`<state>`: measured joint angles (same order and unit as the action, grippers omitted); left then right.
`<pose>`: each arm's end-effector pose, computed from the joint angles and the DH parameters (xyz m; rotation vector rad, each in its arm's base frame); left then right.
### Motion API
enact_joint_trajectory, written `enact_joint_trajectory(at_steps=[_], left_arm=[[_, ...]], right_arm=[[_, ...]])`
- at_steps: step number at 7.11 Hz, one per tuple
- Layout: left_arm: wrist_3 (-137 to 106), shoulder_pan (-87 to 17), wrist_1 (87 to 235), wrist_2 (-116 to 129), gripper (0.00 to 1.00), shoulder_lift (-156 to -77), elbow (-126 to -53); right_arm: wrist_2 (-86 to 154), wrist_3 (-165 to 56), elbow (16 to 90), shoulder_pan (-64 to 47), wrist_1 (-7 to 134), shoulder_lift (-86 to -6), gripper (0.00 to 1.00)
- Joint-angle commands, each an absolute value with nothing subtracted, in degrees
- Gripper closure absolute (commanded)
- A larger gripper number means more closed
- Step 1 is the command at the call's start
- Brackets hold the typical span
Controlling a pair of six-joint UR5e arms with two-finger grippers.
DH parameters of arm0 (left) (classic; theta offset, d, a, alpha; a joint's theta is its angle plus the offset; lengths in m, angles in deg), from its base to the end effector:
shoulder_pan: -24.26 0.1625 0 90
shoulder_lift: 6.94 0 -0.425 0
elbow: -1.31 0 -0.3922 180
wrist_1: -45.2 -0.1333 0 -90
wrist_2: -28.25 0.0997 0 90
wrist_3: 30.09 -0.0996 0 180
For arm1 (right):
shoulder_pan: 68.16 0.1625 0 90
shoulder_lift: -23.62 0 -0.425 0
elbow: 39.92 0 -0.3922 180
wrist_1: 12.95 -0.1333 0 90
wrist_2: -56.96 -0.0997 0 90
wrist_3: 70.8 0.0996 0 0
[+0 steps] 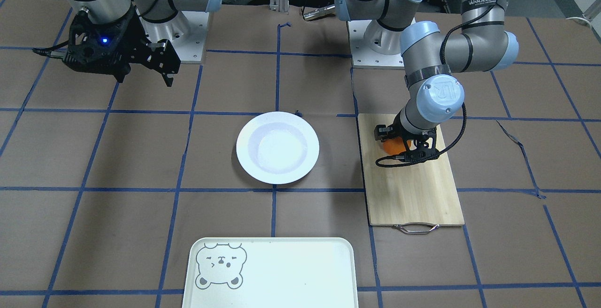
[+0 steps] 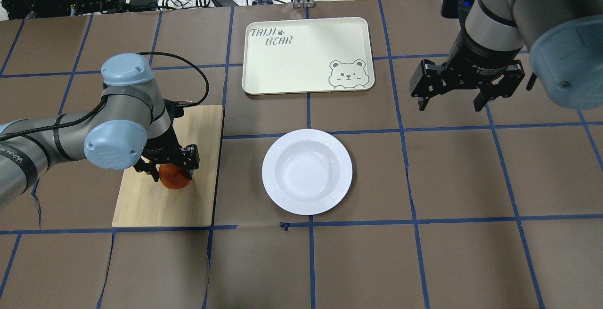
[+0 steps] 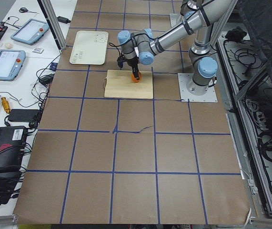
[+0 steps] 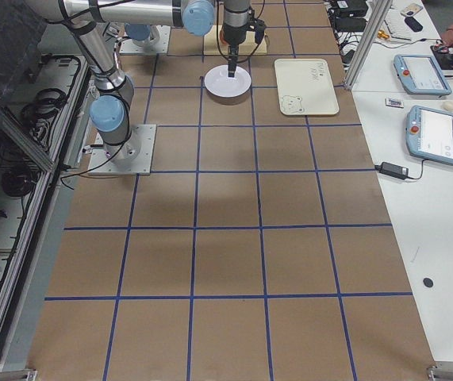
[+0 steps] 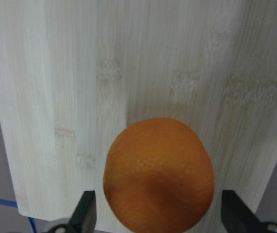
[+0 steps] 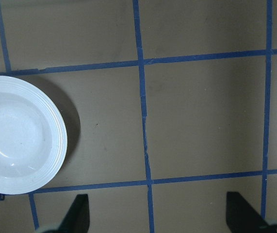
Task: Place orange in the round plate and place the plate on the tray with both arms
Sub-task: 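Carry the orange with the left gripper over the white plate and lower it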
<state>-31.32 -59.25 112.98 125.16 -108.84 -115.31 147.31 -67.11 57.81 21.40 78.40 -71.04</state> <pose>-0.0683 -0.4732 0.2112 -0.1121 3.0072 0.4422 0.1292 -0.4548 0.4625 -0.1128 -3.1323 -0.0468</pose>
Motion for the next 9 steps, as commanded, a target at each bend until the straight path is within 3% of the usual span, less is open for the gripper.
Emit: enact_joint_trajectory(at_steps=[1,4,9], left_arm=[[-33.0,-59.3,112.3,125.0,0.67,-109.0,-114.6],[-25.9,-61.4,118.4,113.5,0.68,-109.0,-106.5],[-1.0,-82.0,111.3,100.7,0.67,-113.6,-105.7]], right_arm=[[147.3,-67.1,57.8,21.4,78.4,-71.0,0.0],[147.3,-67.1,57.8,21.4,78.3,-71.1,0.0],[147.2,-67.0,58.0,21.5,78.3,-71.0,0.0]])
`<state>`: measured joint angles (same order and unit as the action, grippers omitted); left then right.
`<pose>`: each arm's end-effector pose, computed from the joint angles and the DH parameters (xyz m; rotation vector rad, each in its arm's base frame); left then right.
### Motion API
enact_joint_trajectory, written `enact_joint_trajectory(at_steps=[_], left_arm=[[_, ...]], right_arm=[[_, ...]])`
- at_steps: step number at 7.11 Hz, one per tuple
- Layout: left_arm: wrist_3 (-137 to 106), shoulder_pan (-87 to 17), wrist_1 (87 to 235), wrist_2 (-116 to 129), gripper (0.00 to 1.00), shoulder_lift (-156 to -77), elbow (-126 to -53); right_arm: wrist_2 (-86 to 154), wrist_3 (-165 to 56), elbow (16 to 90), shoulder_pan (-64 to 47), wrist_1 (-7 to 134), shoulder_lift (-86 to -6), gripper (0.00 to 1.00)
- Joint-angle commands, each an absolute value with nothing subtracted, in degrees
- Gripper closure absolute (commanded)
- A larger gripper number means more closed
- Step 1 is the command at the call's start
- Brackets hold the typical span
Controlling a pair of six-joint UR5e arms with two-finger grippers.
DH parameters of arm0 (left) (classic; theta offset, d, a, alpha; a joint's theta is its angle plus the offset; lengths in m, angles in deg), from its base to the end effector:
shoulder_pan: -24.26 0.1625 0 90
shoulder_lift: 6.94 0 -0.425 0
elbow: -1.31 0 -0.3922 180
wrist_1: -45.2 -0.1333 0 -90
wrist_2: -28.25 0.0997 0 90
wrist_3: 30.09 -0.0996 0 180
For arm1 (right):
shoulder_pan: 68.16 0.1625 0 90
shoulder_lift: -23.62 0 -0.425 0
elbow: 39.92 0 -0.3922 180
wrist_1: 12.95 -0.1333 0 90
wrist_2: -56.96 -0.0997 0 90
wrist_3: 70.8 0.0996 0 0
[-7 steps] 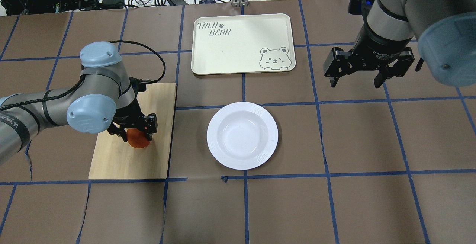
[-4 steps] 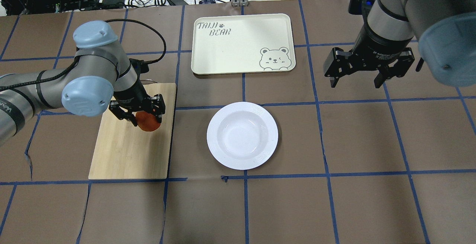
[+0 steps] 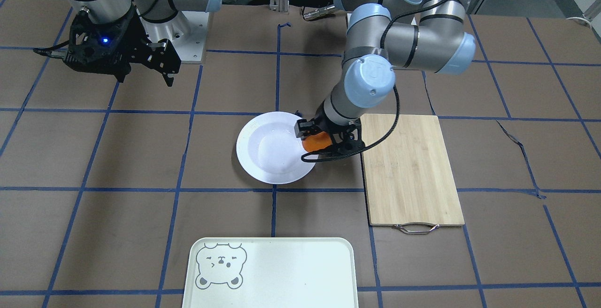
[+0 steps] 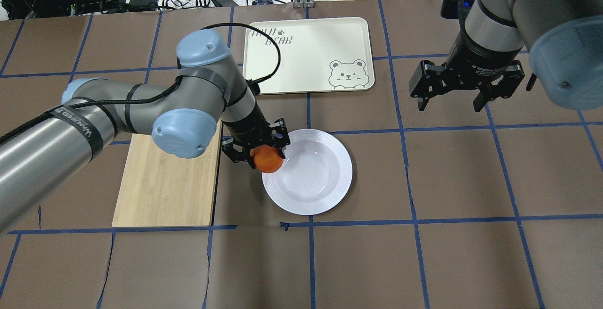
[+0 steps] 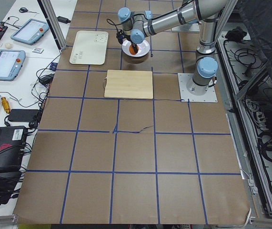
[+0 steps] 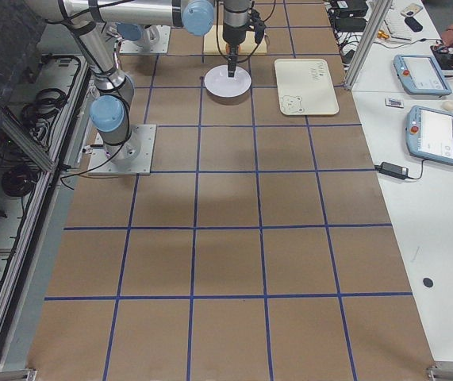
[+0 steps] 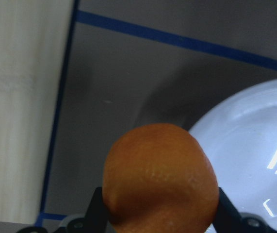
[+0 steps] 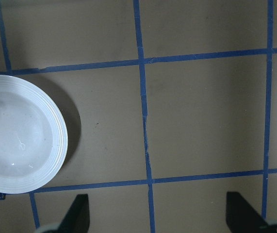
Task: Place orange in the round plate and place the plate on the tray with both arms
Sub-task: 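Carry the orange with the left gripper over the white plate and lower it, then open the left gripper to release the orange and lift away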
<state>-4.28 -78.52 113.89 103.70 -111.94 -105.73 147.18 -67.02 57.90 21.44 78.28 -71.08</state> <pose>-0.2700 -0.4745 0.2517 0.3685 -2.9164 -0.3845 0.1298 -0.4541 0.4619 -0.1143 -3.1343 -0.0515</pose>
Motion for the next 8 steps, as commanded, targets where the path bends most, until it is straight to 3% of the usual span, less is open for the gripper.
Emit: enact_joint_trajectory(at_steps=[1,2,3,4,6,8], left_arm=[[-1.0,-82.3,110.7,100.4,0.65,-114.9,-105.7],[-1.1,-82.3,109.6,100.4,0.52,-116.3,-105.8],[-1.1,-82.4,107.5,100.3,0.1,-117.4,-105.8],[-1.0,-82.4,107.4,100.4,0.0,-117.6,-105.7],[-2.0,-82.0,106.9,100.8,0.0,-115.4,-103.7],[-2.1,-80.6,116.5,105.7,0.0,-112.6,-94.5]], right_arm=[[147.1,-67.5,57.9,21.4,78.5,-71.0,0.0],[146.6,-67.5,57.8,21.3,78.7,-71.0,0.0],[147.1,-68.2,57.8,21.3,79.1,-71.0,0.0],[147.4,-67.7,57.8,21.2,79.3,-70.7,0.0],[147.1,-67.3,57.8,20.7,79.9,-69.6,0.0],[147.2,-67.4,57.9,19.2,79.9,-67.5,0.0]])
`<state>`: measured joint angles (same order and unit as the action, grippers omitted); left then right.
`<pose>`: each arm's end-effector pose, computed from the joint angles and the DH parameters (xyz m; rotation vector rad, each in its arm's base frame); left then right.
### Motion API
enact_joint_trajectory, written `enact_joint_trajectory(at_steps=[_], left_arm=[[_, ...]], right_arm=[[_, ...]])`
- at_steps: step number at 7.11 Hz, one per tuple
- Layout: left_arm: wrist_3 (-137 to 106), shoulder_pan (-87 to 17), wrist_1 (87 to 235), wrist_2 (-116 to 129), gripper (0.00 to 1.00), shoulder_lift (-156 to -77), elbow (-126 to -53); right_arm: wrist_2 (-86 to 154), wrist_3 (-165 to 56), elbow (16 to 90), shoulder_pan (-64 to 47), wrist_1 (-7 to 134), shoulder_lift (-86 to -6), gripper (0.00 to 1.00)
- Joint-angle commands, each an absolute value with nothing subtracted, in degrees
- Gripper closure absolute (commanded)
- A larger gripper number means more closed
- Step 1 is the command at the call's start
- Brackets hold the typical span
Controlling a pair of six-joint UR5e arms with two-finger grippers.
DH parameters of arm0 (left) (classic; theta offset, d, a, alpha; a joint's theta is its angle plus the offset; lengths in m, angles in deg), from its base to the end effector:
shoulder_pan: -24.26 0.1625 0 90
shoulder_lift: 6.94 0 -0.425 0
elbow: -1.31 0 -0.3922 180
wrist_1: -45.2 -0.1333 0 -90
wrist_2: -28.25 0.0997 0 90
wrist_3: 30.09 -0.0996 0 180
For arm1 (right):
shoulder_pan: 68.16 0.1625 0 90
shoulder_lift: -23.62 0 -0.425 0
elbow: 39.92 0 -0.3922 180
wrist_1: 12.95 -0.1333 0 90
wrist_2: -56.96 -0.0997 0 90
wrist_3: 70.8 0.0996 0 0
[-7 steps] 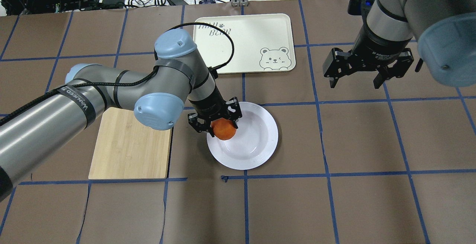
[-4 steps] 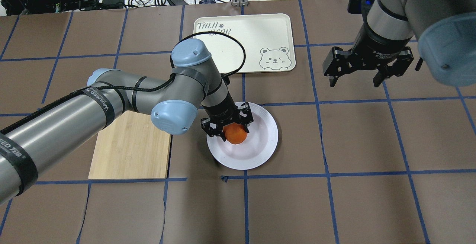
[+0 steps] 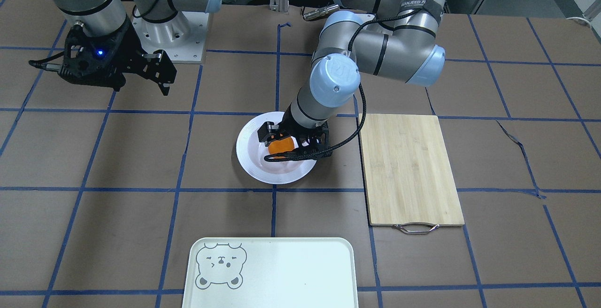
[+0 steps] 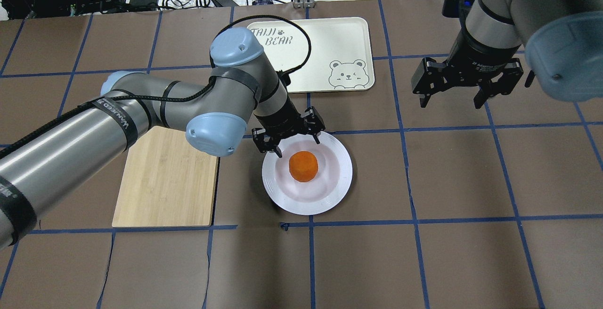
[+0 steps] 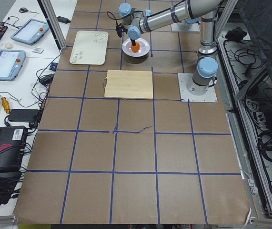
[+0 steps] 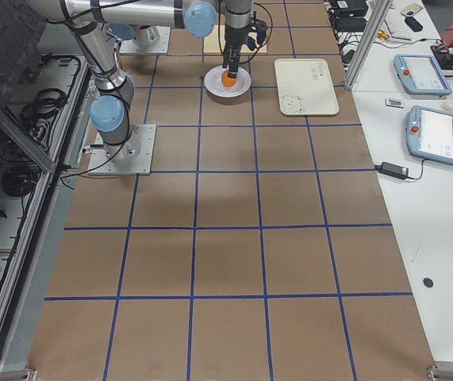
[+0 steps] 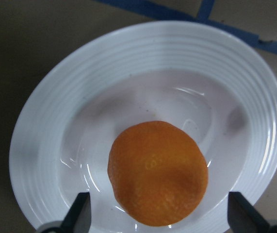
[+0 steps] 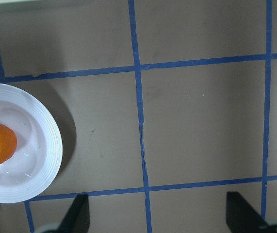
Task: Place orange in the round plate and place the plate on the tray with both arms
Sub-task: 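Open the left gripper to release the orange and lift away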
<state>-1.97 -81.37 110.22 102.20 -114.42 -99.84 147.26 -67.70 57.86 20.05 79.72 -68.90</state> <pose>-0.3072 -0.5011 0.2781 0.3279 -2.8772 -0.2377 0.1181 -0.4709 0.4471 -0.1336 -3.1322 -0.0708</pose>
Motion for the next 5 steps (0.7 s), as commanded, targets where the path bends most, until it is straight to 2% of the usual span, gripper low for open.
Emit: enact_joint_trajectory(at_steps=[1,3,5], left_arm=[[-5.0,-80.3,126.5,107.1,0.0,-110.2,-89.9],[-6.7,-78.3,140.2,110.1,0.0,-104.6,-84.4],[-8.9,-76.9,140.0,110.2,0.0,-102.3,-85.0]], right_arm=[[146.1,-69.7,57.9,17.8,80.1,-66.8,0.0],[138.8,-80.9,58.3,13.3,81.4,-64.7,0.0],[125.8,-82.6,62.5,12.2,87.1,-61.2,0.0]])
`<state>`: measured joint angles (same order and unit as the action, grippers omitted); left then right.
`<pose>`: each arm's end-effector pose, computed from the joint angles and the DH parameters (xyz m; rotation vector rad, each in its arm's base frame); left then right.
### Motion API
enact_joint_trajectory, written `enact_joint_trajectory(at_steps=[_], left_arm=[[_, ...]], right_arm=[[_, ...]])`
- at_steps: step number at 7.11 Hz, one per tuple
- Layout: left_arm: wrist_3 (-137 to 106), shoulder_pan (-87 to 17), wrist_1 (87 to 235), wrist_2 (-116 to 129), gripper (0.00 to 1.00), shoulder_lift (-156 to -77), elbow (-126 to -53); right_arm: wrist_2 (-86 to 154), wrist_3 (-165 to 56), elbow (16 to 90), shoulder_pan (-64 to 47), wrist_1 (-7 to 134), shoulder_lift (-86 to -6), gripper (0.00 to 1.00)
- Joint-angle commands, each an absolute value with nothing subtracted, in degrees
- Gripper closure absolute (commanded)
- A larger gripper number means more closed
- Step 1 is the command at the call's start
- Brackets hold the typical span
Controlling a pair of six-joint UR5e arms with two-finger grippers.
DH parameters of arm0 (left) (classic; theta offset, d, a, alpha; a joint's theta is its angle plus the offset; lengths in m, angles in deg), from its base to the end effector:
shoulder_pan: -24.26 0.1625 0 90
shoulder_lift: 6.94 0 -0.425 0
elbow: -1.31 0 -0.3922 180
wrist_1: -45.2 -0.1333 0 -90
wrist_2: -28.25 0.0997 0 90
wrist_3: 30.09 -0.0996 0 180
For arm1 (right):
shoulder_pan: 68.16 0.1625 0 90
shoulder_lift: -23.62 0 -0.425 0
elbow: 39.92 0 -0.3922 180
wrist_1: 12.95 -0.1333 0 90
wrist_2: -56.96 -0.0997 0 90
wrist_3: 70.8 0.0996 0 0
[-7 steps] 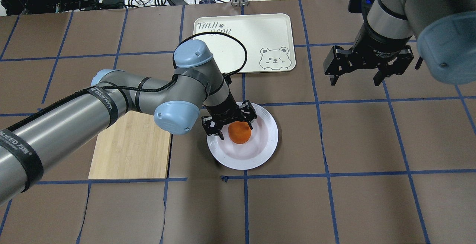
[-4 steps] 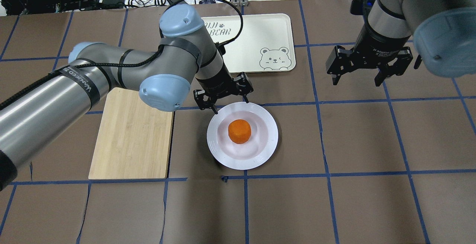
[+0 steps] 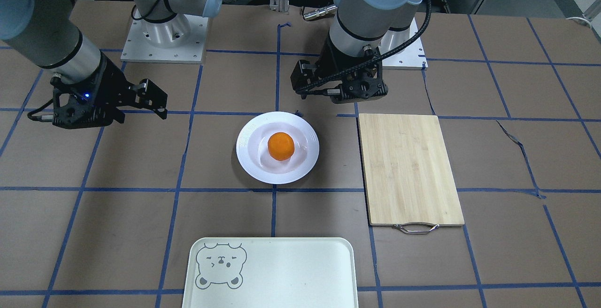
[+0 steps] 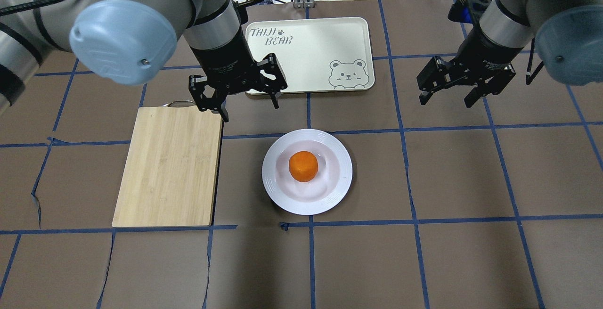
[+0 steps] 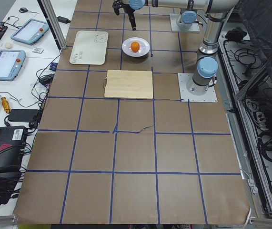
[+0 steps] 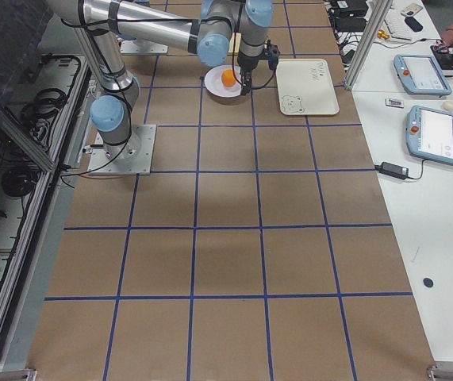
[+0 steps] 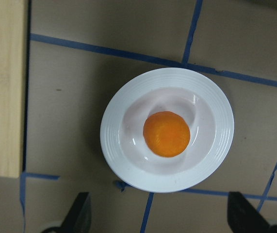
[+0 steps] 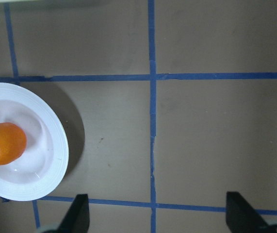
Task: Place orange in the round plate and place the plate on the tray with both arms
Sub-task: 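Move the left arm back while the right gripper reaches to the plate rim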
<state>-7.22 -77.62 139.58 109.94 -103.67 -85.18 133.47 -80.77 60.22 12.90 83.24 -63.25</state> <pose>-0.2531 -0.4855 0.4517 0.3049 -3.0167 -0.2580 0.0782 -0.5103 0.3884 -0.0048 2.8870 0.1201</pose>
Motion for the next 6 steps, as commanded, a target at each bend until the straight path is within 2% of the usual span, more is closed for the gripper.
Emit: enact_joint_trajectory(at_steps=[1,3,6], left_arm=[[-9.8,-76.1,133.9,112.2,0.0,-102.0,-85.0],[-21.8,-72.1,129.4,115.4,0.0,-101.5,-85.3],[-23.3,-69.2,129.6,115.4,0.0,-99.2,-87.5]], right_arm=[[122.8,-82.7,65.2,12.2,92.0,-58.7,0.0],[116.1,-83.1,72.1,12.2,102.2,-56.1,0.0],[110.7,-84.6,79.2,12.4,116.1,-50.6,0.0]])
